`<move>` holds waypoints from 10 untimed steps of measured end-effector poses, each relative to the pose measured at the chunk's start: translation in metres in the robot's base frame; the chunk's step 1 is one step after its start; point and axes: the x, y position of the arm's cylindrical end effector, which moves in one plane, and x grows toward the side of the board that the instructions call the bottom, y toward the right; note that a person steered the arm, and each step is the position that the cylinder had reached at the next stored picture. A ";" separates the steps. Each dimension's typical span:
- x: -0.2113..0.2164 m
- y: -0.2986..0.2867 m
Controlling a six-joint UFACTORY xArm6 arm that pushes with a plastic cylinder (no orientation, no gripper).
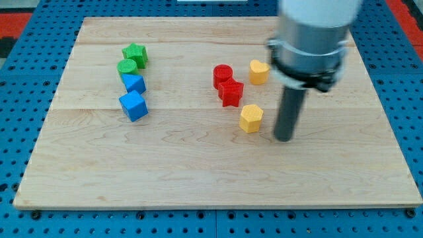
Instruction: Push the yellow hexagon to the line of blocks
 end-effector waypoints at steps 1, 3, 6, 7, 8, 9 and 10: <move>-0.030 -0.044; 0.005 -0.149; -0.020 -0.166; -0.018 -0.190; -0.018 -0.188; -0.011 -0.205; -0.011 -0.227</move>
